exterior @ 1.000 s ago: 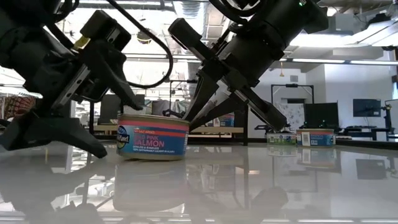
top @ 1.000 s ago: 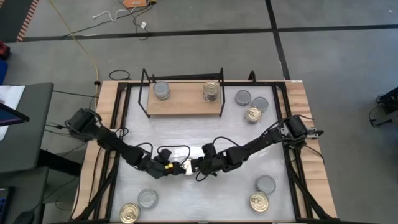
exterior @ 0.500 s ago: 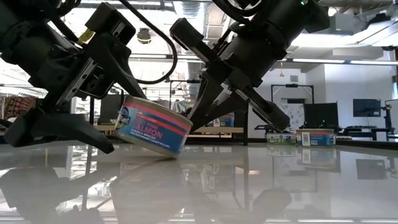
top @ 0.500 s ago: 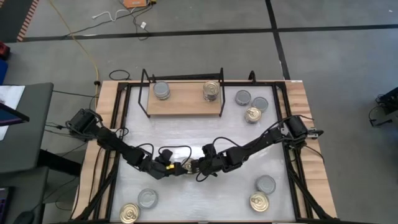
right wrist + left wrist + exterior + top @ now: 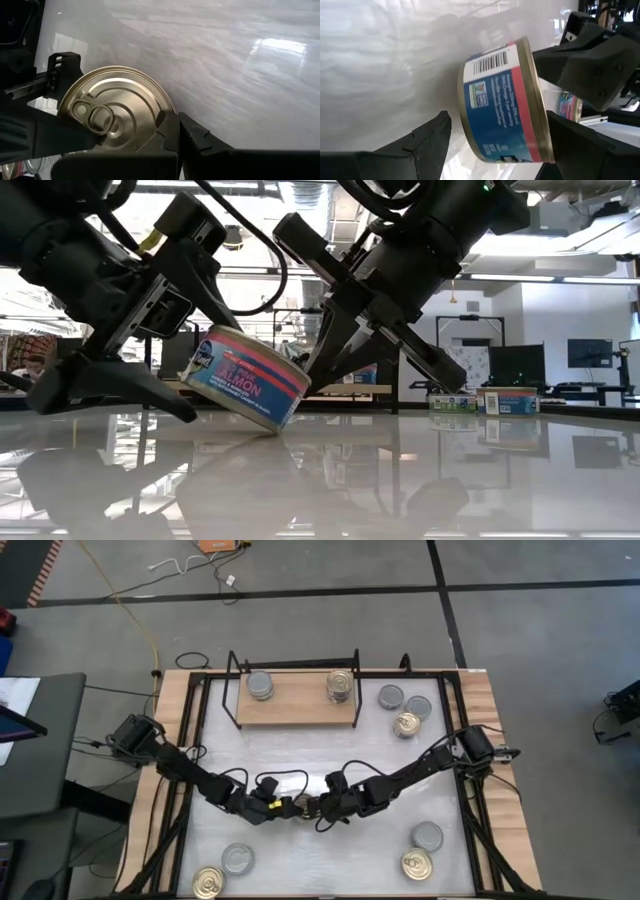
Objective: Stack canned seafood by type on shelf
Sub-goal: Put the blue tuna can on the shelf
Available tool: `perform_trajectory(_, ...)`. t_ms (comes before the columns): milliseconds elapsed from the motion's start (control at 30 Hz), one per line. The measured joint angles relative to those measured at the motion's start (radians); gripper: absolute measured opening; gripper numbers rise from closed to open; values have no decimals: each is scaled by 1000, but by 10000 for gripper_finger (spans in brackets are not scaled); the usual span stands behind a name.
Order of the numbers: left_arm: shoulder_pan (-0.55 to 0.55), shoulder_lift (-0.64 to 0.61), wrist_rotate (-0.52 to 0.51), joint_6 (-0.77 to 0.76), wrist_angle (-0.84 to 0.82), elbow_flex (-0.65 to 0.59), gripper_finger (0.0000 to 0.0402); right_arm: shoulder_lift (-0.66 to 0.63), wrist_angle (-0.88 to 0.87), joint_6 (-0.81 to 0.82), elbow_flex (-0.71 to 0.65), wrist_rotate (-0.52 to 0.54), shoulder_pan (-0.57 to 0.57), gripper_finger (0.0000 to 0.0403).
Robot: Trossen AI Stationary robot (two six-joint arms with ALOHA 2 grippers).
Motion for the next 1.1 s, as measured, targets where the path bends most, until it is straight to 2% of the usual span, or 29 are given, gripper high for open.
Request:
perform_trajectory(500, 17, 0, 2, -24, 8, 0, 295, 1, 17, -16, -1, 0, -2, 22)
perform_trajectory(1100, 16, 0, 35, -11, 41, 4, 191, 1, 39, -40, -1, 9, -1, 27)
